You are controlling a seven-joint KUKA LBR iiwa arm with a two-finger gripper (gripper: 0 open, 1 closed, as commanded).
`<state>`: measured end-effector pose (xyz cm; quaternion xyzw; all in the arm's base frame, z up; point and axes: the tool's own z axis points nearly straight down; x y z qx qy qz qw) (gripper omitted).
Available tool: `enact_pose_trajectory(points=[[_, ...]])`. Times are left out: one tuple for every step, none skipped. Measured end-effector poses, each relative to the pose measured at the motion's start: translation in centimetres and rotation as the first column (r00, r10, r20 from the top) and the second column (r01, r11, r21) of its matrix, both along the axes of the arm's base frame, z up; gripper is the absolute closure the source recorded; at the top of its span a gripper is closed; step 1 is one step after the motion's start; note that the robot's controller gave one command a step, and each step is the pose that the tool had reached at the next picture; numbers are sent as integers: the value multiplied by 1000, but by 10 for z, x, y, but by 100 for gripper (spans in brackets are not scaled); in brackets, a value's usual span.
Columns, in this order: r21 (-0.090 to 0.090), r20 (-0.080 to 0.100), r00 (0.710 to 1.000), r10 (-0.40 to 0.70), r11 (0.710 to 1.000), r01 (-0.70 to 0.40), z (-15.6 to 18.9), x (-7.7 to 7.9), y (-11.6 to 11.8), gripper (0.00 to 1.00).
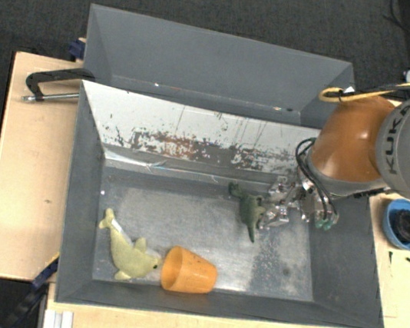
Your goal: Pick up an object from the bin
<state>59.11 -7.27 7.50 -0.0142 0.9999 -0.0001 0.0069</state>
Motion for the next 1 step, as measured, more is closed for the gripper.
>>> enact_pose_trajectory(points=[[-3, -2, 970, 244, 970, -244, 143, -19, 10, 100]])
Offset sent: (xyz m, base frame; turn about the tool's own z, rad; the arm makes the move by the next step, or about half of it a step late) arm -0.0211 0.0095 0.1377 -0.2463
